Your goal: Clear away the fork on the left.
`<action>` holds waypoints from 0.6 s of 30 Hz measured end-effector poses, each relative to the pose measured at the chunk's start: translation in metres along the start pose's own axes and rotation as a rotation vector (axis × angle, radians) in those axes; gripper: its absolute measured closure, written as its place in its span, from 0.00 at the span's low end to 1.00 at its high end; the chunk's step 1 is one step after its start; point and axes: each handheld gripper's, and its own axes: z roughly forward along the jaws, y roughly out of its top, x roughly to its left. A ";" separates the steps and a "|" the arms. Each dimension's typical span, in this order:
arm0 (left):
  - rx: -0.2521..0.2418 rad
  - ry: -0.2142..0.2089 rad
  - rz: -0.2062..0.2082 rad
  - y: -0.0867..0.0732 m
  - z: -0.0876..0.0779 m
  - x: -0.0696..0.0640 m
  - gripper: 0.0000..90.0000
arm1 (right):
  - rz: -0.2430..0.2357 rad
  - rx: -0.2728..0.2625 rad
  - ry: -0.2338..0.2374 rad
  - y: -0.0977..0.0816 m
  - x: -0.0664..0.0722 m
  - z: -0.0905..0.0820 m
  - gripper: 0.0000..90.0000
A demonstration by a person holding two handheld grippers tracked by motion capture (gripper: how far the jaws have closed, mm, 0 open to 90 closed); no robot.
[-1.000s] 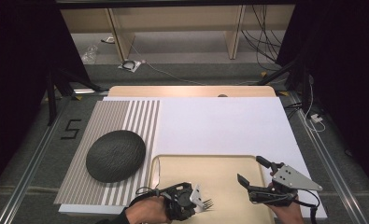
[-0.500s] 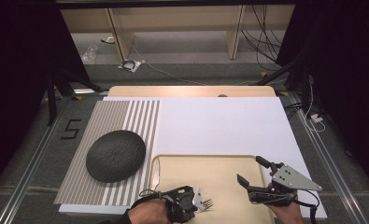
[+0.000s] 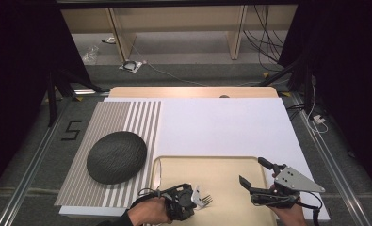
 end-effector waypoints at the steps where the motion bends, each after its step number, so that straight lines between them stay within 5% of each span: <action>1: -0.001 0.001 -0.003 0.000 0.000 0.001 0.99 | 0.000 -0.002 0.001 0.000 0.000 0.000 0.16; 18: -0.022 0.037 -0.070 -0.007 -0.003 0.016 0.99 | -0.002 0.005 0.000 0.000 0.000 0.000 0.16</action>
